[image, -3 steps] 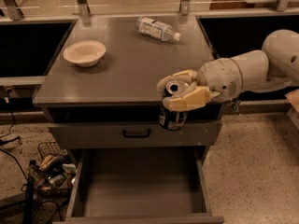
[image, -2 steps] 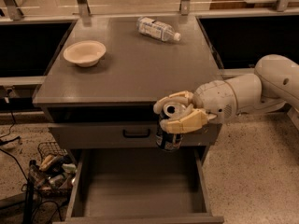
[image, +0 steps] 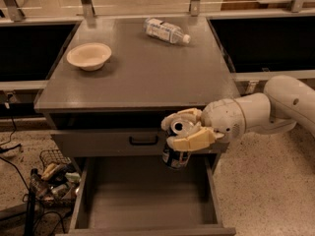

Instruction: Place pepsi can into middle drawer

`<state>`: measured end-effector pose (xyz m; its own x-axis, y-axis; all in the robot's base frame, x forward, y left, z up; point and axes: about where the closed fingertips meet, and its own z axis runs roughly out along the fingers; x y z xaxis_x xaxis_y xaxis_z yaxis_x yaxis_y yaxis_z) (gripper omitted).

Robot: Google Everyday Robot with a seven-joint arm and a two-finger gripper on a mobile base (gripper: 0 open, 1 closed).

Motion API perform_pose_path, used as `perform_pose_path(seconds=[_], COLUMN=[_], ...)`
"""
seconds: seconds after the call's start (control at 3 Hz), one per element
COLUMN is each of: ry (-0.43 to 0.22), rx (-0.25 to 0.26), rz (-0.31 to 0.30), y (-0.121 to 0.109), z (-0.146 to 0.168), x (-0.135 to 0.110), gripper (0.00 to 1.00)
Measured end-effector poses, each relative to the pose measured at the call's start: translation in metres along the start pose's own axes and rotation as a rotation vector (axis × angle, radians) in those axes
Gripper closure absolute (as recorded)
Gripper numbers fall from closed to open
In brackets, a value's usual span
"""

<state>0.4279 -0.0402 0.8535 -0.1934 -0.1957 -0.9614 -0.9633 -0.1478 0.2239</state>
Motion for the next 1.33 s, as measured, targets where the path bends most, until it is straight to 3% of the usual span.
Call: perform_pose_path(seconds=[0.33, 0.67, 1.33], ry=[-0.04, -0.039, -0.022], rx=[0.012, 0.012, 0.103], rz=[0.052, 0.052, 0.065], y=[0.003, 0.003, -0.006], z=[0.005, 0.005, 0.008], x=[0.036, 0.036, 0.049], gripper=[1.0, 1.0, 1.0])
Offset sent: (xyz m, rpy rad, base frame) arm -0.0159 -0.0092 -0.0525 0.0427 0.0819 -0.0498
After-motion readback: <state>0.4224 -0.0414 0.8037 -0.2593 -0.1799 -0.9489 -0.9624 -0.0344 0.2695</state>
